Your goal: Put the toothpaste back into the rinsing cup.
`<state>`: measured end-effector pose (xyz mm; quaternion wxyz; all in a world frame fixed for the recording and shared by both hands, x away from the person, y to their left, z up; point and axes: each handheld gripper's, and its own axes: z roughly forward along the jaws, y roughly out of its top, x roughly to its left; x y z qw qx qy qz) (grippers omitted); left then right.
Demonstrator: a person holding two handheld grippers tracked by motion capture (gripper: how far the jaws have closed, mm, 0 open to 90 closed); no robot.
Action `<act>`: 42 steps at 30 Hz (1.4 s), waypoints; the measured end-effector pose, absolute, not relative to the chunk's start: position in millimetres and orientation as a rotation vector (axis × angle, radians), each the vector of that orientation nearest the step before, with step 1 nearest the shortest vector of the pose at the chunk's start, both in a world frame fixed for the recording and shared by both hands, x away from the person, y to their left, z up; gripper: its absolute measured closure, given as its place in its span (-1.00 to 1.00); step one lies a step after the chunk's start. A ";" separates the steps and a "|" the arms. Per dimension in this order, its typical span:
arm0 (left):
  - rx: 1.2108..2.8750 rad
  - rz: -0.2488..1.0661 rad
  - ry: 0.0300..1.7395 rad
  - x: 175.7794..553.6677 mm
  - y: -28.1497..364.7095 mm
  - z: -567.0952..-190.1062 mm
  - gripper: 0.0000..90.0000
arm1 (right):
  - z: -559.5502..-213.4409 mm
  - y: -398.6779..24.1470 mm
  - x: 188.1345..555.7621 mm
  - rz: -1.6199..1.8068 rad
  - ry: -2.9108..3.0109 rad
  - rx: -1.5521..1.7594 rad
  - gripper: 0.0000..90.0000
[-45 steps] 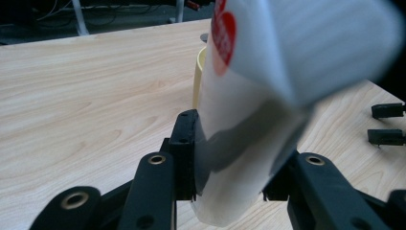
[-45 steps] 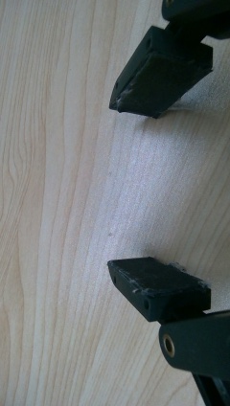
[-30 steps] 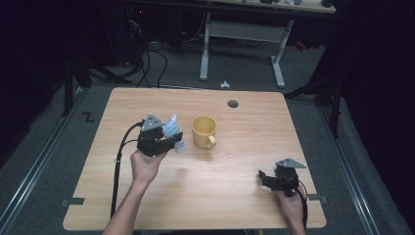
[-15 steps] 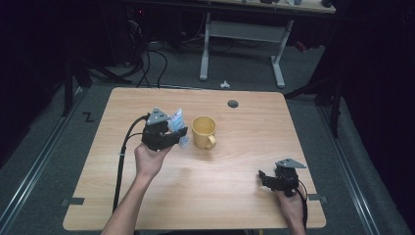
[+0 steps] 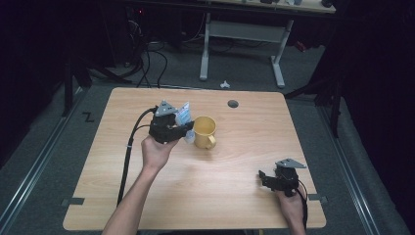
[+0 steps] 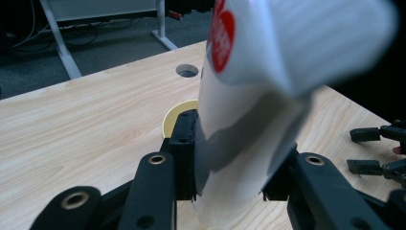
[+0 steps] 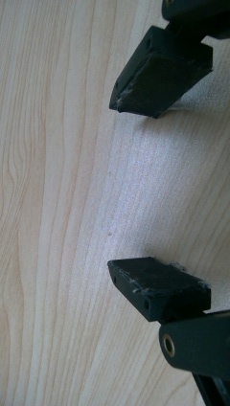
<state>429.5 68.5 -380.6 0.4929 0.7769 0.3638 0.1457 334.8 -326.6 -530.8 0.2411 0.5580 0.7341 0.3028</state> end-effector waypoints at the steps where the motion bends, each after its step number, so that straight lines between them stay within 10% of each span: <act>1: 1.885 0.354 0.882 429.5 68.5 -380.6 0.45 | -530.8 -326.6 334.8 0.828 2.008 1.526 -0.53; 42: 1.912 0.375 0.905 468.4 27.6 -379.4 0.45 | -530.8 -326.8 334.7 0.829 2.010 1.524 -0.53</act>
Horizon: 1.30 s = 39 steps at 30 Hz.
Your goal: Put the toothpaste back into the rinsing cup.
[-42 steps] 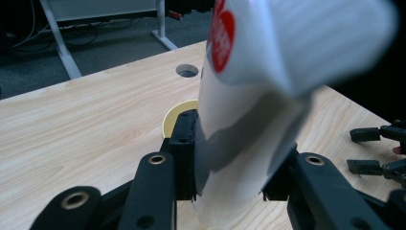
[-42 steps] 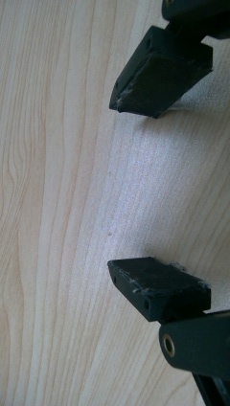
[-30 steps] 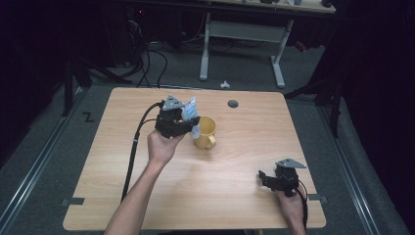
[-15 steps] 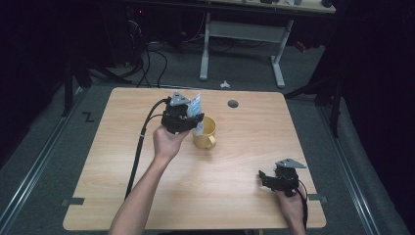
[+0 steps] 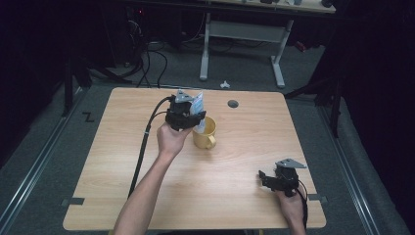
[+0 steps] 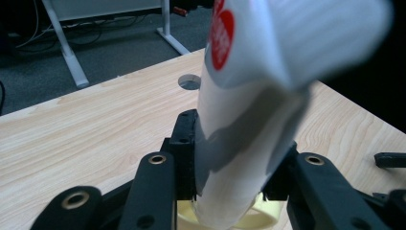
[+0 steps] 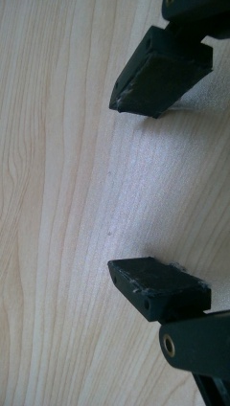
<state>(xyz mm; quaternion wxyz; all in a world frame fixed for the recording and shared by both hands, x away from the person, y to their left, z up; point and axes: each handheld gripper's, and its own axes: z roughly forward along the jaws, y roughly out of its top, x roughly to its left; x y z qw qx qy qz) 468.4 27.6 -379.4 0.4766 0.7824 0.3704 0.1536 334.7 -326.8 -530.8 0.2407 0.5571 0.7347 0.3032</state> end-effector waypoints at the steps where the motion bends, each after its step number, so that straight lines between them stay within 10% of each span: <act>1: 1.912 0.378 0.906 469.0 26.3 -379.8 0.45 | -530.8 -326.8 334.7 0.830 2.010 1.524 -0.53; 39: 1.968 0.404 0.959 489.5 0.3 -417.4 0.44 | -530.8 -327.0 334.7 0.829 2.011 1.521 -0.53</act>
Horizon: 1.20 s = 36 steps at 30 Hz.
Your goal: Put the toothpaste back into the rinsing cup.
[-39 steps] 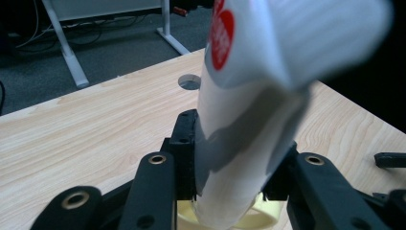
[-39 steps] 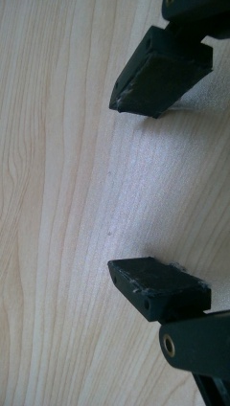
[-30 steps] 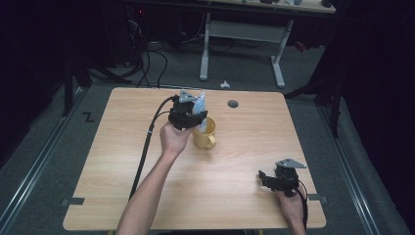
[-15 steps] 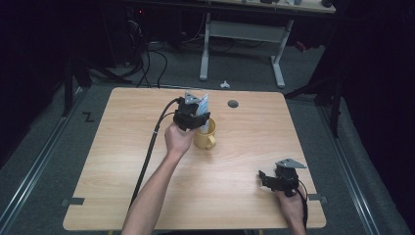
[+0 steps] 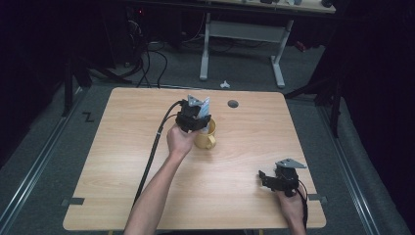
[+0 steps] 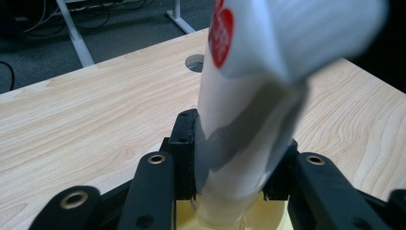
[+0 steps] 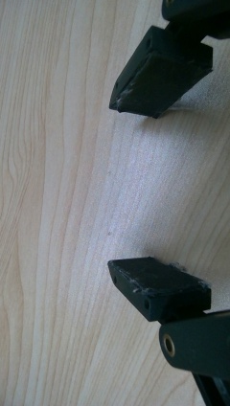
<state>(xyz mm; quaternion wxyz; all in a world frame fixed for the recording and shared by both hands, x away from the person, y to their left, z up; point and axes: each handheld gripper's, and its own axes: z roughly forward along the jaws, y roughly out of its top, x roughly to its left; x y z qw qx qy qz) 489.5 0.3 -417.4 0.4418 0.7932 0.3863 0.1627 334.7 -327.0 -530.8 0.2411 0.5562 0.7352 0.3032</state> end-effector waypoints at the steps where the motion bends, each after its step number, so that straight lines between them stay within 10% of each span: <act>1: 1.971 0.404 0.959 489.8 -0.1 -418.1 0.44 | -530.8 -326.9 334.6 0.830 2.011 1.524 -0.53; 36: 2.026 0.397 1.024 497.8 -6.5 -445.9 0.42 | -530.7 -326.8 334.6 0.831 2.010 1.525 -0.53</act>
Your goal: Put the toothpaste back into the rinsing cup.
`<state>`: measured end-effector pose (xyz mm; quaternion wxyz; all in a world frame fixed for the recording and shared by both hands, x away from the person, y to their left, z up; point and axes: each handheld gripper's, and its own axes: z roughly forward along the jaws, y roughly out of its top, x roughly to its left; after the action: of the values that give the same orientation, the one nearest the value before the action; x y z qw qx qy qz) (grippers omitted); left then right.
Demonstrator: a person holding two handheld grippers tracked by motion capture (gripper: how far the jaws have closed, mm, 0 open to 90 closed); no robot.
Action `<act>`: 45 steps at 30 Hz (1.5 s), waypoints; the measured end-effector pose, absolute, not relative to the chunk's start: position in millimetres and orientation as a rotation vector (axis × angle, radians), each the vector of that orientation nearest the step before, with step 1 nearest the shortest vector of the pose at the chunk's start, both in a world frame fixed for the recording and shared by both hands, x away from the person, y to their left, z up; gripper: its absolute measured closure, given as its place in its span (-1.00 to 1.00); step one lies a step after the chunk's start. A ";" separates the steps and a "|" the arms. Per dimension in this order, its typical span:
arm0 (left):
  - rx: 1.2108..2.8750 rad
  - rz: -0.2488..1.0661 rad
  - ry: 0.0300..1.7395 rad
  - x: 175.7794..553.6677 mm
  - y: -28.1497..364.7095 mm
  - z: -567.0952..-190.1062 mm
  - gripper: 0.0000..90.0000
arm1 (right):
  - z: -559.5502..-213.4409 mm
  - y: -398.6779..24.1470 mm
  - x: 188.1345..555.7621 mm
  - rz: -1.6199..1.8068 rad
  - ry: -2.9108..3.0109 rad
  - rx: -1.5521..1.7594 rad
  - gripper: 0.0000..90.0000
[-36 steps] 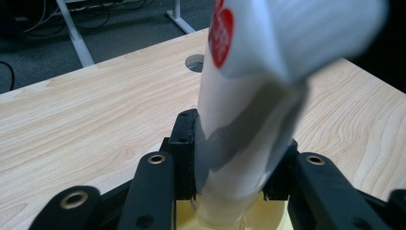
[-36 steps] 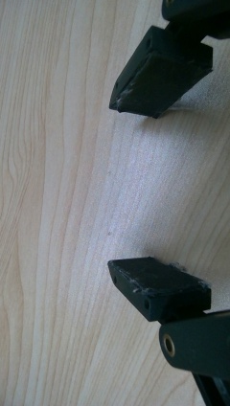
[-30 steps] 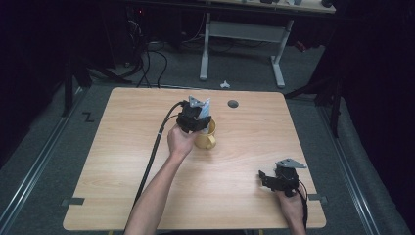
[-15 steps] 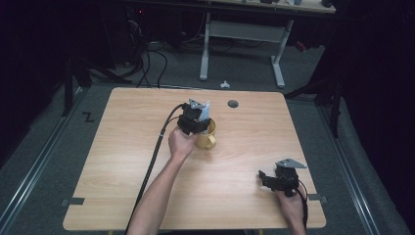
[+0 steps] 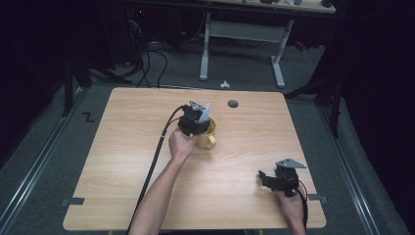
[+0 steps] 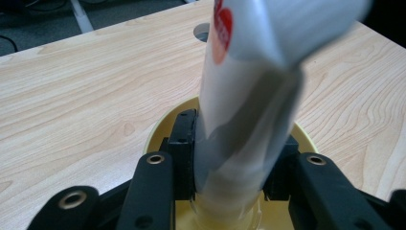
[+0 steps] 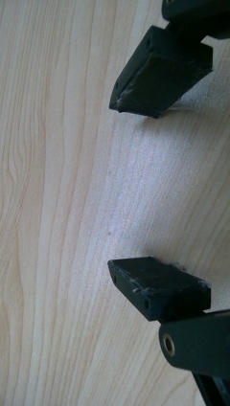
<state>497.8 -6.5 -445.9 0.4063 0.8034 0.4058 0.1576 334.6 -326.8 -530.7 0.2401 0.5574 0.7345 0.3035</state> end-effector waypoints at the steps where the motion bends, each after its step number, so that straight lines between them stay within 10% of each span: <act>1: 2.027 0.397 1.024 497.8 -6.9 -446.3 0.42 | -530.7 -326.9 334.7 0.830 2.011 1.523 -0.53; 45: 2.066 0.387 1.036 499.3 -7.4 -457.9 0.37 | -530.7 -326.8 334.7 0.833 2.008 1.528 -0.52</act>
<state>499.3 -7.4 -457.9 0.3888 0.8123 0.4072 0.1524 334.7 -326.8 -530.7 0.2398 0.5582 0.7337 0.3043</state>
